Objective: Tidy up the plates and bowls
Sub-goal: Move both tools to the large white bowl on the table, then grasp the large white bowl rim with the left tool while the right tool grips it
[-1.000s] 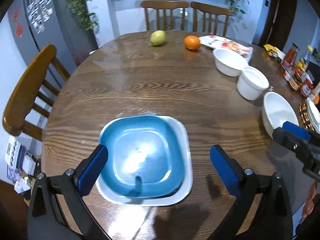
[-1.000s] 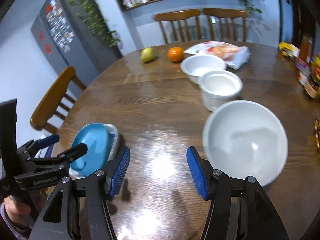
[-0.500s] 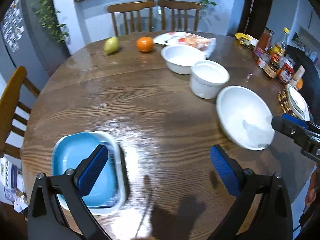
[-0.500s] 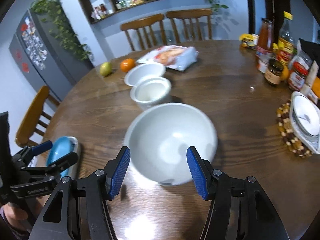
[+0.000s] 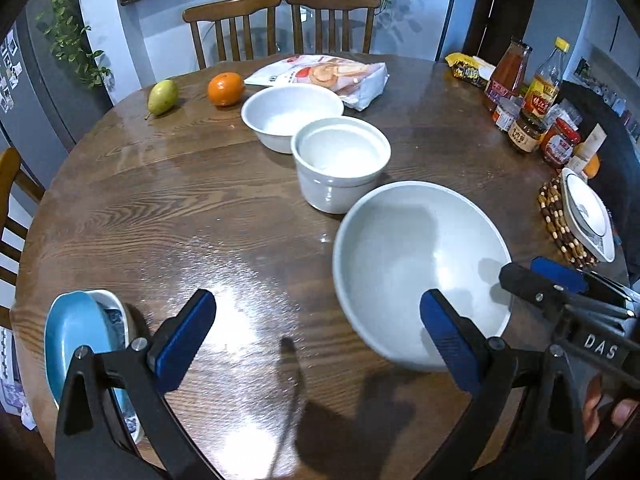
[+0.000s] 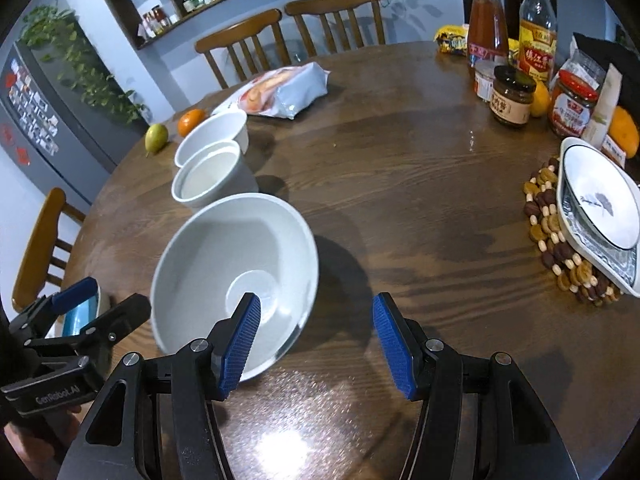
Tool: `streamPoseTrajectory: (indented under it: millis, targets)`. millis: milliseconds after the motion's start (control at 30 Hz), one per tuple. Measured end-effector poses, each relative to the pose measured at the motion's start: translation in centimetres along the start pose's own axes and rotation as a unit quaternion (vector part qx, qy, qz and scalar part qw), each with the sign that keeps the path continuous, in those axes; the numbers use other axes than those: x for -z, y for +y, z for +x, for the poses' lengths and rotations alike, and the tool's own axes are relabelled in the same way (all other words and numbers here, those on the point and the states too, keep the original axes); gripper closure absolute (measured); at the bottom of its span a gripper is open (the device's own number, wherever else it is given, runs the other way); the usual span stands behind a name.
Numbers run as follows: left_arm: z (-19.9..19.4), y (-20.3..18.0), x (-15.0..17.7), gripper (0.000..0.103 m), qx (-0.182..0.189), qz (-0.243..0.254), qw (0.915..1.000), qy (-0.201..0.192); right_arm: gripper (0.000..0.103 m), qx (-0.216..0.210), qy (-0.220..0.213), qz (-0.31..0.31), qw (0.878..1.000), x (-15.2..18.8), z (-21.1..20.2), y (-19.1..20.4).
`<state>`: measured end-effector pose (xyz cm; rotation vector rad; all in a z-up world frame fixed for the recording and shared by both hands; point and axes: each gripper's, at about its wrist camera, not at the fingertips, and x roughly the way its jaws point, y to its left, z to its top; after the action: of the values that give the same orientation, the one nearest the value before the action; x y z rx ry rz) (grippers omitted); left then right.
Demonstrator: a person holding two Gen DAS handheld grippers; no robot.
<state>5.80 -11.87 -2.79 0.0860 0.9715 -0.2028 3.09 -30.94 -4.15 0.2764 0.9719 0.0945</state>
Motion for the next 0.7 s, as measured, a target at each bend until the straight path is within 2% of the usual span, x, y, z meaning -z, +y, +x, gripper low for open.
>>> streamPoseTrajectory:
  millis: [300, 500, 567, 700]
  targets:
    - [2.5, -1.8, -0.5, 0.004, -0.016, -0.002, 0.9996, 0.021, 0.043, -0.020, 0.025, -0.012, 0.999, -0.7, 2.2, -0.9]
    - [3.5, -2.0, -0.5, 0.020, -0.015, -0.006, 0.9993, 0.035, 0.043, -0.027, 0.040, -0.019, 0.999, -1.1, 3.4, -1.0]
    - [3.7, -2.0, -0.5, 0.031, -0.013, -0.007, 0.9991, 0.039, 0.044, -0.026, 0.042, -0.023, 0.999, -1.3, 3.6, -1.0]
    - [4.0, -2.1, -0.4, 0.044, -0.007, -0.003, 0.9989, 0.046, 0.044, -0.026, 0.044, -0.029, 0.998, -1.4, 3.8, -1.0]
